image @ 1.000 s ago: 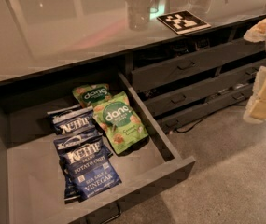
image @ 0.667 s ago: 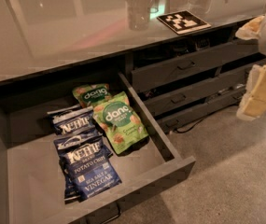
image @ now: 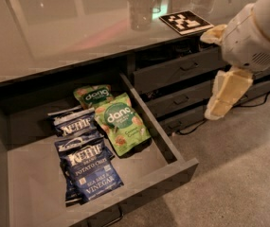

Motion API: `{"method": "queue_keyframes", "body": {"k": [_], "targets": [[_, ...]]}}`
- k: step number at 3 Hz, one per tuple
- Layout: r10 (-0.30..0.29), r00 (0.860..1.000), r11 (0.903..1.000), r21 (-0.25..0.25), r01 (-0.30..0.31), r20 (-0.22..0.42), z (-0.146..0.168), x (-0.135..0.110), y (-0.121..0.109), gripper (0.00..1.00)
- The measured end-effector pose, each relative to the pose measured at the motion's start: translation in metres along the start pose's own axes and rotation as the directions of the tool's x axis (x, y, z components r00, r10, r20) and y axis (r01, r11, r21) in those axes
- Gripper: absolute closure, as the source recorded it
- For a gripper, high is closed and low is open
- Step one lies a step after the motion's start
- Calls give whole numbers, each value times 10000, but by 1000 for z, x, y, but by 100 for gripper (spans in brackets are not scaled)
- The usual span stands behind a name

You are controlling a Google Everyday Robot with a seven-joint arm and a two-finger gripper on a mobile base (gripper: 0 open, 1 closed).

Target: Pick green rice chip bag from top drawer and place on counter

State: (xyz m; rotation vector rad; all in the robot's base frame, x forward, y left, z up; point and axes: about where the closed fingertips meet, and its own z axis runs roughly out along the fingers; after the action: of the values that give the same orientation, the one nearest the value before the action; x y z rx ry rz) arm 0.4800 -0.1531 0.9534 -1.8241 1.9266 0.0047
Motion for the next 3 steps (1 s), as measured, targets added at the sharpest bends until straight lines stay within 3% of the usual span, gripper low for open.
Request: {"method": "queue_keyframes", "body": {"k": [1,2,3], "targets": [[-501,9975,9964,-655,533,502,46,-15,-1,0],[-590,9935,9940,-856,674,977,74,-16,-9,0],[-844,9873,9849,-1392,1031,1344,106,-23,-8,0]]}}
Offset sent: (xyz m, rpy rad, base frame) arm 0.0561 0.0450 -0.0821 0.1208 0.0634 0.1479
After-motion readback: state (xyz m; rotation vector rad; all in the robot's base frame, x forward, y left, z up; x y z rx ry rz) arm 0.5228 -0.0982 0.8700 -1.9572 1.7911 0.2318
